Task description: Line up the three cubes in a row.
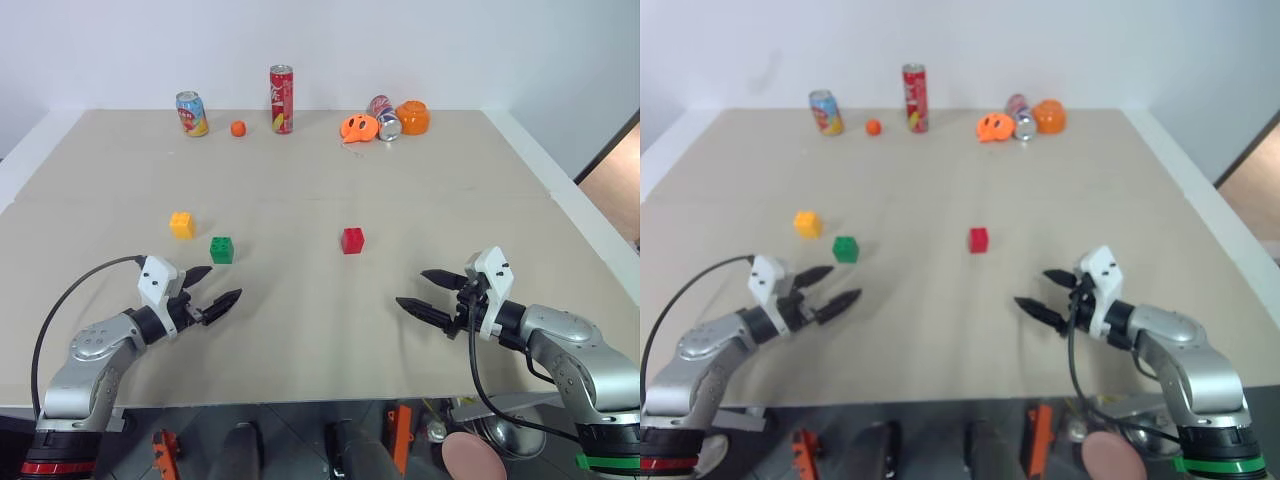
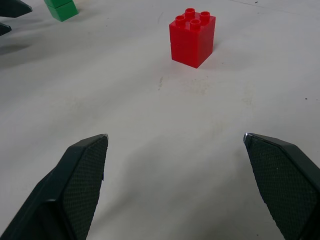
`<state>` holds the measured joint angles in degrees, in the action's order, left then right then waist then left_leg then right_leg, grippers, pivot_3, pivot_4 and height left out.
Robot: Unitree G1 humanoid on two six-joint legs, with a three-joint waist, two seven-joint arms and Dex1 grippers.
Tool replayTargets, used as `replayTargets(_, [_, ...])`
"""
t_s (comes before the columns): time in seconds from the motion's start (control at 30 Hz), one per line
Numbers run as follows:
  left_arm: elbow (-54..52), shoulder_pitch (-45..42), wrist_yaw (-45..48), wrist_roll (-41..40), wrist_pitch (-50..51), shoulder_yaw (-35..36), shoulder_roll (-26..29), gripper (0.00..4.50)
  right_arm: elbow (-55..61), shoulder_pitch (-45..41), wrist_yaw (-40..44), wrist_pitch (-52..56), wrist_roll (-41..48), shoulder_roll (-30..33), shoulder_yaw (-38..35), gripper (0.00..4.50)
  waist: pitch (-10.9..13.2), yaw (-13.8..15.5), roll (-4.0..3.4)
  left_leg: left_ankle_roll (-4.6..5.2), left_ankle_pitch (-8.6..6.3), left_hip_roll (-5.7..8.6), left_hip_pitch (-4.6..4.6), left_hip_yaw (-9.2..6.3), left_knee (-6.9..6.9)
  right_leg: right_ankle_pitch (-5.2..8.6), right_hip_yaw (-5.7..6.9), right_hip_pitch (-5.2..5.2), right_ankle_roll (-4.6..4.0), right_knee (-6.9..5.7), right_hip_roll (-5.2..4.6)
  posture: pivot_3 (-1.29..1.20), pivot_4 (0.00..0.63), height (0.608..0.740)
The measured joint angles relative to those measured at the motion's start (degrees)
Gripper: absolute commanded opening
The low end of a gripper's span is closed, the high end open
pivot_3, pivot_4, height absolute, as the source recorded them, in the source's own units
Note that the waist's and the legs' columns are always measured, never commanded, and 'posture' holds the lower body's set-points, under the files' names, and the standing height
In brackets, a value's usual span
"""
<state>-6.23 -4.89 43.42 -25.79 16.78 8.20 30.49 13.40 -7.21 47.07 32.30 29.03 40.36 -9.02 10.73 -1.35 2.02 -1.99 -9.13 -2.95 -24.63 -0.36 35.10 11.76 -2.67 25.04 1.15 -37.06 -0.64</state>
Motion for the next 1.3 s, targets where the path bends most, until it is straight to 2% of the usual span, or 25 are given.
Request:
replayTargets(0.07, [-0.14, 0.25, 0.87, -0.04, 0.02, -0.05, 0.55, 4.44, -0.06, -0.35, -0.04, 0.0, -0.14, -0.12, 0.2, 4.5, 0.0, -0.02, 0.0, 0.0, 0.0, 0.0, 0.0, 0.0, 0.03, 0.0, -0.01, 0.0, 0.01, 0.0, 0.01, 0.0, 0.15, 0.74])
replayTargets(0.2, [-2.93, 1.49, 7.54, -0.19, 0.95, -1.39, 6.66, 4.44, -0.97, -5.67, -1.73, -1.03, -2.85, -1.06, 2.48, 4.5, 0.0, -0.63, 0.0, -0.01, -0.01, -0.1, 0.0, 0.04, 0.15, -0.03, -0.09, 0.05, -0.03, -0.02, 0.13, 0.0, 0.15, 0.74])
replayTargets(0.3, [-5.49, 0.16, 9.83, -0.02, 0.95, -2.89, 7.57, 4.44, -3.6, -9.92, -4.87, -1.15, -6.44, -2.43, 5.01, 4.5, 0.0, -0.62, 0.0, -0.01, -0.01, -0.09, -0.02, 0.03, 0.26, -0.03, -0.11, 0.02, -0.04, -0.01, 0.13, 0.0, 0.15, 0.74])
replayTargets(0.7, [-8.58, -4.77, 14.24, 2.36, -4.02, -9.65, 6.02, 4.44, -7.94, -18.89, -13.68, 2.96, -16.6, -9.79, 16.08, 4.5, -0.01, -0.55, 0.01, 0.01, -0.04, -0.09, -0.1, 0.14, 0.27, -0.15, -0.38, 0.08, 0.13, -0.03, 0.23, 0.0, 0.15, 0.74])
replayTargets(0.97, [-7.03, -5.18, 15.25, 4.03, -7.85, -10.99, 3.96, 4.44, -13.4, -24.63, -18.92, 7.45, -21.17, -14.43, 17.88, 4.5, -0.01, -0.61, 0.01, 0.02, -0.03, -0.09, -0.11, 0.16, 0.3, -0.25, -0.5, 0.11, 0.2, -0.06, 0.29, 0.0, 0.15, 0.74])
replayTargets(1.3, [-5.31, -5.46, 14.86, 5.81, -10.02, -11.73, 2.28, 4.44, -15.86, -28.15, -22.65, 13.67, -21.41, -20.16, 17.2, 4.5, -0.01, -1.22, 0.01, 0.03, -0.03, -0.11, -0.09, 0.19, 0.31, -0.33, -0.56, 0.11, 0.26, -0.1, 0.34, 0.0, 0.15, 0.74])
